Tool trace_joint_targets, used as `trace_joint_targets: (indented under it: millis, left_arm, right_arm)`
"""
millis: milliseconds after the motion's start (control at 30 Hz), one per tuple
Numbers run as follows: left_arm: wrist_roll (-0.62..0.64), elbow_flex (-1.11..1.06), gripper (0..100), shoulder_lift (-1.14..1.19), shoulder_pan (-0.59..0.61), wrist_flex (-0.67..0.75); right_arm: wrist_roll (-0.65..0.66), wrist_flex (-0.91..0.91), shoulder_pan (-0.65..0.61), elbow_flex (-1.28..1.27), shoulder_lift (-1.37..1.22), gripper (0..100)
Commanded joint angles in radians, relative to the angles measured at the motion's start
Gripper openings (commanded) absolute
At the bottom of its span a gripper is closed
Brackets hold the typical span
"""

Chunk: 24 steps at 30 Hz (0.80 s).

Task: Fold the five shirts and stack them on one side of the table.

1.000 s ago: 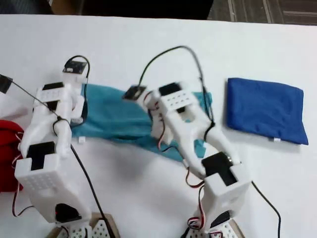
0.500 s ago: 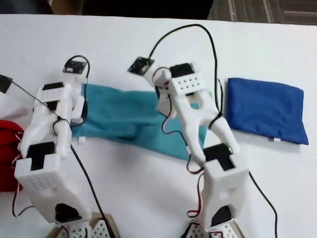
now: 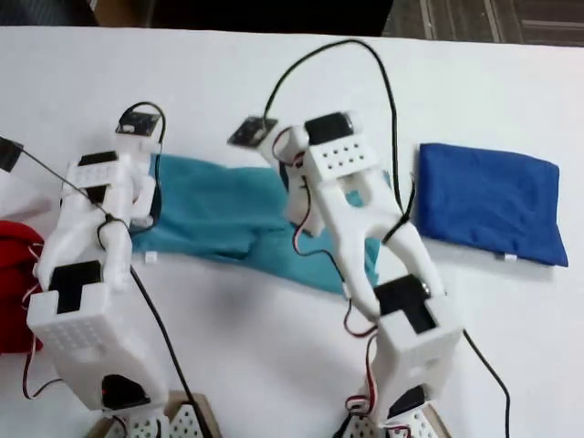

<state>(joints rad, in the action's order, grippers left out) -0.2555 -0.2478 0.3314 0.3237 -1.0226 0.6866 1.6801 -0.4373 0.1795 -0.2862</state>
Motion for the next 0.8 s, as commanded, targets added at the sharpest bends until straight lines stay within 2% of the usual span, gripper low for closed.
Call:
trace_joint_targets:
  millis: [0, 67, 200, 500, 633, 767]
  left_arm:
    - [0.006, -0.004, 3, -0.031, 0.003, 0.003]
    - [0.006, -0.004, 3, -0.031, 0.003, 0.003]
    - [0.006, -0.004, 3, -0.031, 0.003, 0.003]
    - [0.006, -0.004, 3, -0.026, 0.003, 0.003]
    - [0.008, 0.008, 3, -0.002, 0.003, 0.003]
    - [0.008, 0.008, 3, -0.002, 0.003, 0.003]
  right_arm:
    - [-0.011, -0.099, -0.041, -0.146, 0.105, 4.9]
    - [-0.02, -0.214, -0.073, -0.232, 0.108, 4.9]
    - [-0.127, -0.446, -0.148, -0.324, 0.091, 5.1]
    - [-0.141, -0.621, -0.162, -0.325, -0.051, 5.2]
    - [-0.141, -0.608, -0.162, -0.324, -0.045, 5.2]
    - [-0.14, -0.467, -0.154, -0.276, 0.056, 5.2]
